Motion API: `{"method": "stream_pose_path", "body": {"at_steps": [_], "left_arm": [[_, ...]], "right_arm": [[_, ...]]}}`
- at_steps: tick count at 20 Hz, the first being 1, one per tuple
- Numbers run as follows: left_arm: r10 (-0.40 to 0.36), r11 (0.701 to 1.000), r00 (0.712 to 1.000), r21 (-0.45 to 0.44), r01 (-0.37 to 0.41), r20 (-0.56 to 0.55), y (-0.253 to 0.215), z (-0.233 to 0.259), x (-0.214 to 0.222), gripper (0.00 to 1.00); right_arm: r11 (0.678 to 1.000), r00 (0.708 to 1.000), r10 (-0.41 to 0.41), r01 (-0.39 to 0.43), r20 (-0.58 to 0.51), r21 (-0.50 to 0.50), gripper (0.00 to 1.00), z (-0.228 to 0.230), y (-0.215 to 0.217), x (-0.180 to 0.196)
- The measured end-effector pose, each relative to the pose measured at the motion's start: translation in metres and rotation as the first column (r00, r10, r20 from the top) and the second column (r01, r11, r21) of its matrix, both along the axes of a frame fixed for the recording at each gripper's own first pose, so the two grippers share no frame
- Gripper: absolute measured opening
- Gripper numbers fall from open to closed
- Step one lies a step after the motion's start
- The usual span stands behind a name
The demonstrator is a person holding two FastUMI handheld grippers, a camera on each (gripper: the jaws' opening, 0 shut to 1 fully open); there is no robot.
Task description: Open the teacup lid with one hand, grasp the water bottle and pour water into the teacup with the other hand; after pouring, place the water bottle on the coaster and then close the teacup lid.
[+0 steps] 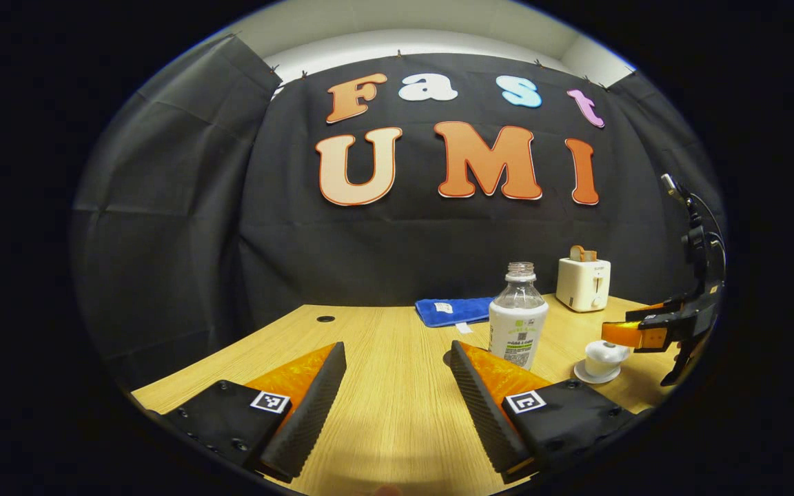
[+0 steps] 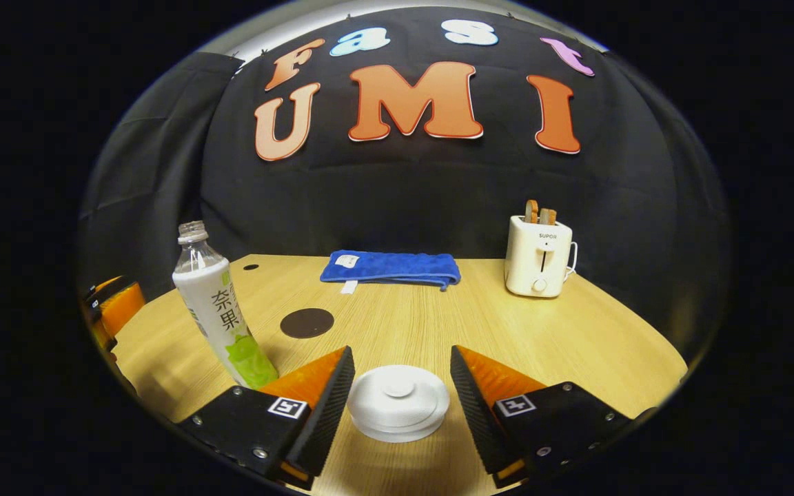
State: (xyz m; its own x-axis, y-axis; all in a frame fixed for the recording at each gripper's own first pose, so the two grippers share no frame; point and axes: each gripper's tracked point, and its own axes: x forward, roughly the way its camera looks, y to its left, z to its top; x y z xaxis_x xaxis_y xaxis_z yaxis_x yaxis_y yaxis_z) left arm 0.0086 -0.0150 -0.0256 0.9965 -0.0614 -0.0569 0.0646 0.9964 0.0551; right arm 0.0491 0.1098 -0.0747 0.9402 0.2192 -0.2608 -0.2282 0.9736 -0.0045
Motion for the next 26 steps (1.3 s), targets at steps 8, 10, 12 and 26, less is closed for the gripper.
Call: {"method": "stream_pose_path", "body": {"at_steps": [8, 10, 12, 26], "left_arm": [[0.004, 1.000, 1.000, -0.015, -0.004, -0.021, 0.002, -0.007, 0.003, 0.98], [0.005, 1.000, 1.000, -0.014, -0.005, -0.022, 0.003, -0.008, 0.004, 0.98], [0.005, 1.000, 1.000, -0.015, -0.005, -0.024, 0.003, -0.008, 0.004, 0.98], [-0.072, 0.997, 0.997, -0.033, 0.072, -0.001, -0.043, -0.004, 0.002, 0.98]], "right_arm": [[1.000, 0.999, -0.010, 0.009, -0.043, -0.018, 0.46, -0.017, 0.003, 0.006], [1.000, 0.999, -0.008, 0.007, -0.052, -0.019, 0.41, -0.019, 0.003, 0.006], [1.000, 0.999, -0.009, 0.008, -0.052, -0.011, 0.37, -0.018, 0.004, 0.006], [0.995, 0.998, -0.063, 0.060, 0.024, 0.082, 0.19, 0.009, -0.041, 0.002]]}}
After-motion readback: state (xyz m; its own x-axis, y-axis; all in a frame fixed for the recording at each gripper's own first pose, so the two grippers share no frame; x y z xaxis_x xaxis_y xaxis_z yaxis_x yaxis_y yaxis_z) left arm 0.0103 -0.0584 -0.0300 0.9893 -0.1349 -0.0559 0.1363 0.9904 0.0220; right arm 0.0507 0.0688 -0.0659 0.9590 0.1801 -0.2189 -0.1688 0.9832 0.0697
